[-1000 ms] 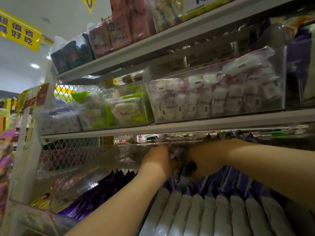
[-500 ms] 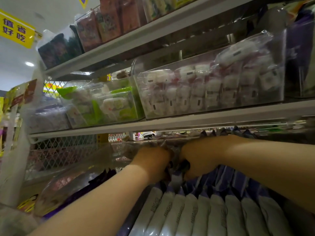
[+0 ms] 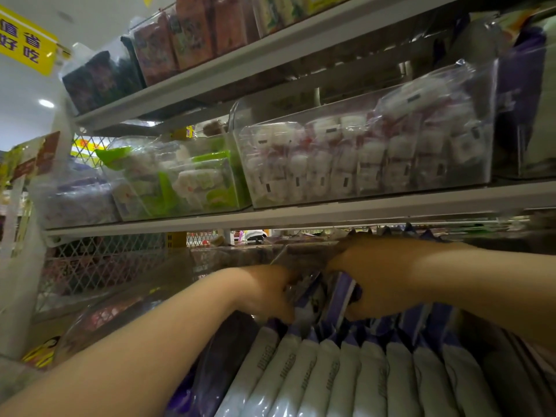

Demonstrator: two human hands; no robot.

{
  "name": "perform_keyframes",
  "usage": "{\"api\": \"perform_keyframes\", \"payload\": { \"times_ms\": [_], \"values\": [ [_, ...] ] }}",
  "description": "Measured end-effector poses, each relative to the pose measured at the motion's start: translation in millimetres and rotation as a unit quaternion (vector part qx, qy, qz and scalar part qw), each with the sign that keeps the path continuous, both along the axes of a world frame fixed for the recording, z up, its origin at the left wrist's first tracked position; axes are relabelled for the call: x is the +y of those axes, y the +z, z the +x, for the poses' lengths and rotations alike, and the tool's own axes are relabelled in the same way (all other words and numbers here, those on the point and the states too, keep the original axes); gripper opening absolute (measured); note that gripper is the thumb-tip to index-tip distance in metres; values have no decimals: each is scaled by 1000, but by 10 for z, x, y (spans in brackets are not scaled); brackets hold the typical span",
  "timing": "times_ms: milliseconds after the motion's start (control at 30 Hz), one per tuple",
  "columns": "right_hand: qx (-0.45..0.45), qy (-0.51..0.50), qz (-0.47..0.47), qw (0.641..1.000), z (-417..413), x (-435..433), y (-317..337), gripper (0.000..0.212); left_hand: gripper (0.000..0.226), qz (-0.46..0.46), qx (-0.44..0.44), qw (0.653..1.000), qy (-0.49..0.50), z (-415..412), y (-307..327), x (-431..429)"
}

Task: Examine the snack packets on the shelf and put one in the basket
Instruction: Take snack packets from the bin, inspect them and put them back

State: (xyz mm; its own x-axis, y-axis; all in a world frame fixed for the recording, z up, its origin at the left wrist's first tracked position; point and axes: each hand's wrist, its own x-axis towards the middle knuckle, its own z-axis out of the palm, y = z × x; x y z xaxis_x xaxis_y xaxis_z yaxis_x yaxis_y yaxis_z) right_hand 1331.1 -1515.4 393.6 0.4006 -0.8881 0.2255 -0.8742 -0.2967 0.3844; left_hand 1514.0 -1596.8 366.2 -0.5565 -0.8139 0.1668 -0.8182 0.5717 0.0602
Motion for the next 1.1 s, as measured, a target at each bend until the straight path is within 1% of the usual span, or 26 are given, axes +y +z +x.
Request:
{"api": "perform_keyframes", "payload": {
  "times_ms": [33, 67, 100, 133, 200, 233, 300, 400, 433, 500, 567, 633, 733, 767, 800, 833, 867, 933, 967, 1000, 1033, 1067, 1100],
  "values": [
    [-7, 9, -8, 1000, -13, 40, -21, 52, 66, 9, 59, 998, -14, 21, -17, 6],
    [-10, 12, -15, 1000, -15, 74, -40, 49, 67, 4, 88, 996, -29, 27, -48, 22],
    [-5, 8, -21, 1000, -7, 87, -57, 47, 63, -24, 74, 996, -36, 25, -93, 29],
    [5, 0, -28, 1000, 11, 86, -69, 44, 57, -69, 28, 997, -32, 11, -152, 29],
    [23, -12, -50, 998, 60, 61, -67, 37, 49, -160, -61, 985, -5, -29, -242, 24],
    [25, -12, -67, 997, 80, 45, -54, 32, 47, -176, -80, 981, 12, -50, -253, 25],
    [29, -12, -106, 994, 105, 13, -22, 25, 45, -172, -97, 980, 34, -73, -241, 45],
    [62, -19, -161, 985, 129, 49, -18, 20, 46, -163, -95, 981, 39, -74, -223, 138],
    [82, -14, -183, 980, 142, 89, -28, 20, 45, -167, -74, 983, 33, -58, -220, 178],
    [117, 7, -213, 970, 187, 188, -50, 24, 43, -171, 15, 985, 3, 5, -226, 258],
    [113, 43, -209, 970, 217, 303, -65, 29, 42, -158, 127, 979, -33, 90, -239, 354],
    [91, 86, -207, 970, 226, 457, -67, 32, 38, -136, 209, 968, -42, 179, -244, 491],
    [78, 151, -240, 956, 192, 664, -78, 33, 25, -141, 274, 951, -39, 301, -267, 738],
    [73, 161, -248, 952, 179, 739, -82, 32, 20, -134, 292, 946, -38, 324, -278, 836],
    [64, 168, -255, 950, 177, 820, -84, 30, 19, -106, 322, 940, -38, 335, -298, 932],
    [51, 176, -264, 947, 191, 903, -86, 27, 24, -45, 375, 925, -37, 327, -329, 1049],
    [36, 188, -275, 942, 209, 984, -98, 22, 31, 45, 444, 894, -32, 313, -355, 1184],
    [4, 225, -297, 928, 282, 1119, -172, 13, 43, 229, 554, 801, -17, 289, -393, 1440],
    [-12, 246, -300, 922, 339, 1184, -237, 9, 47, 288, 587, 756, -19, 298, -417, 1553],
    [-32, 276, -298, 913, 398, 1244, -317, 8, 47, 319, 613, 723, -26, 323, -455, 1646],
    [-56, 311, -289, 904, 459, 1301, -406, 13, 42, 323, 636, 700, -36, 363, -505, 1726],
    [-83, 343, -271, 896, 524, 1348, -506, 19, 34, 308, 657, 687, -43, 414, -565, 1803],
    [-114, 364, -246, 891, 590, 1383, -618, 21, 27, 283, 674, 681, -45, 482, -635, 1872]
  ]
}}
